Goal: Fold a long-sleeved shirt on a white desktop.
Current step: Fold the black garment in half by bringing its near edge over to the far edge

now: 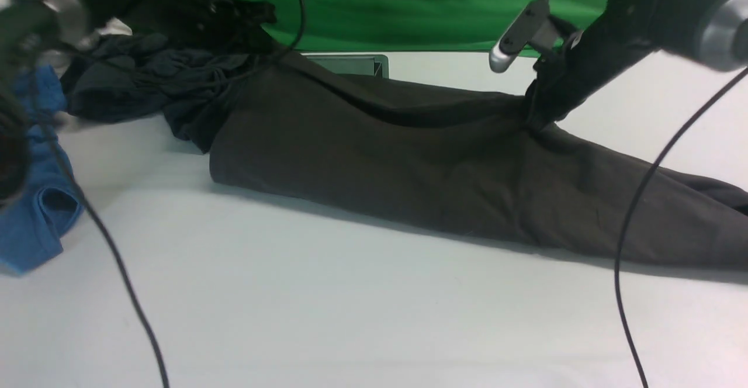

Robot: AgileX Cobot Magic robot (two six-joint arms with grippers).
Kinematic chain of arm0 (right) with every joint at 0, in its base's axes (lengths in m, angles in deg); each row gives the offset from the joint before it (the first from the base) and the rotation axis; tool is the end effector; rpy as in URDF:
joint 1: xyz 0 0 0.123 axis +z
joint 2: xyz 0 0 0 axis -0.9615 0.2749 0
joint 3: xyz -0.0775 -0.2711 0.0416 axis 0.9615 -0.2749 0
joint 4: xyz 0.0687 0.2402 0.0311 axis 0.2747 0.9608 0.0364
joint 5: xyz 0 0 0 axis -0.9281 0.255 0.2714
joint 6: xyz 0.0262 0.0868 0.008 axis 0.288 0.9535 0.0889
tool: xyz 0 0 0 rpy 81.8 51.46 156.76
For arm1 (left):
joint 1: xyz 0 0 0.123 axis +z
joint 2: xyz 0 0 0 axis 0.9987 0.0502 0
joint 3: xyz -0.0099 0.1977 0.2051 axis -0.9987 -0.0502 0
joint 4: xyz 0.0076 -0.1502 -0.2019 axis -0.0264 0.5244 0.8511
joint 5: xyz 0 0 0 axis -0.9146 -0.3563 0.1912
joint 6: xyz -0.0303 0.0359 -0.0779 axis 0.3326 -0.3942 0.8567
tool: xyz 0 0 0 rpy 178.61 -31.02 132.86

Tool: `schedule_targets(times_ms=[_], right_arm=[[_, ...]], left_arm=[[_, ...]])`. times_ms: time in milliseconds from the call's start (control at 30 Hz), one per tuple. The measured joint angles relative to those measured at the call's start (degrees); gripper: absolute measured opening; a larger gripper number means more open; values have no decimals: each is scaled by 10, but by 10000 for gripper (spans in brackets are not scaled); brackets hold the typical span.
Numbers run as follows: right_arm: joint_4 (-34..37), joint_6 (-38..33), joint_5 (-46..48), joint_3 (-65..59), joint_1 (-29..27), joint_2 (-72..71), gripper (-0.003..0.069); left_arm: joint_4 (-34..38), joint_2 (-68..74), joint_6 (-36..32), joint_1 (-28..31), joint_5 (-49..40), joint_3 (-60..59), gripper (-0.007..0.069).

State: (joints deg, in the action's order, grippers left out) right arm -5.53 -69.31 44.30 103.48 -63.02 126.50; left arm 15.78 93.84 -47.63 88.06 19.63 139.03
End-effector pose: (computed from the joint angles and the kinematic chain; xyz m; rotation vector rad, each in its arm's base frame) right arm 0.4751 0.1034 0.1762 -1.1518 2.3691 -0.0118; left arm 0.5255 -0.0263 0.2103 0.0295 2.3610 -0.5167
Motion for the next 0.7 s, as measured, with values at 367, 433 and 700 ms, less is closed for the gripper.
schedule_targets(times_ms=[367, 433, 700], right_arm=[[0, 178, -76, 3, -26, 12, 400], [0, 209, -78, 8, -34, 3, 464], [33, 230, -34, 42, -13, -54, 518]], left_arm=[[-28, 26, 29, -3, 21, 35, 482], [-29, 18, 25, 5, -24, 49, 572], [-58, -6, 44, 27, -231, 99, 678]])
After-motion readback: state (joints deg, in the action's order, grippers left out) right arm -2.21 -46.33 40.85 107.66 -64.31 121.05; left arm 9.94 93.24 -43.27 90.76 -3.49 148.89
